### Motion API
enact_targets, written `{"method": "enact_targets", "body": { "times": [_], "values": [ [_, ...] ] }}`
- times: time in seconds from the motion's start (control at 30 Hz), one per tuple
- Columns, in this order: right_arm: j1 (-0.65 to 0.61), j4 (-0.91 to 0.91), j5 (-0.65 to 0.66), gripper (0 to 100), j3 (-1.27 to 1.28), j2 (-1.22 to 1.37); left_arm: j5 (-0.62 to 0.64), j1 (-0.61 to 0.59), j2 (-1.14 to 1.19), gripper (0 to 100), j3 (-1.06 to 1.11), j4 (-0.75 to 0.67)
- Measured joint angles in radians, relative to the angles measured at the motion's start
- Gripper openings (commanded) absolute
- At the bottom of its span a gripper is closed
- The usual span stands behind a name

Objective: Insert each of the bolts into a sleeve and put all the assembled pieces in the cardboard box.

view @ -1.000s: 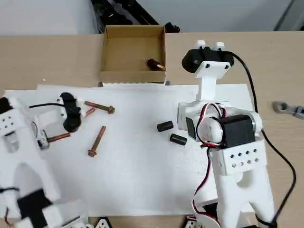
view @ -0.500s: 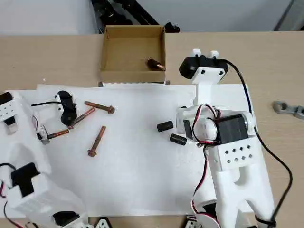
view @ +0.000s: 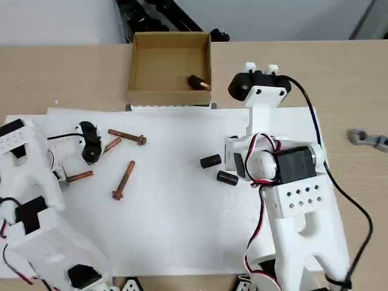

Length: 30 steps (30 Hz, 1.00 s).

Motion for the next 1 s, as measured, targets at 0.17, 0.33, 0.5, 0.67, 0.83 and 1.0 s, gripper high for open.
{"method": "enact_targets", "body": {
  "times": [0.17, 0.33, 0.5, 0.67, 0.83, 1.0],
  "values": [
    [0.000, 0.000, 0.000, 0.5, 0.000, 0.000, 0.043, 0.006, 0.002, 14, -0.040, -0.003],
    [0.000, 0.000, 0.000, 0.5, 0.000, 0.000, 0.097, 0.025, 0.006, 14, -0.186, 0.133],
    [0.000, 0.000, 0.000, 0.5, 0.000, 0.000, 0.298, 0.021, 0.006, 14, -0.328, 0.244],
    [0.002, 0.000, 0.000, 0.5, 0.000, 0.000, 0.738, 0.043, -0.040, 14, -0.338, 0.250],
    [0.002, 0.000, 0.000, 0.5, 0.000, 0.000, 1.310, 0.044, -0.126, 14, -0.236, 0.250],
    [-0.002, 0.000, 0.000, 0.5, 0.000, 0.000, 1.806, 0.048, -0.135, 14, -0.189, 0.250]
  ]
}}
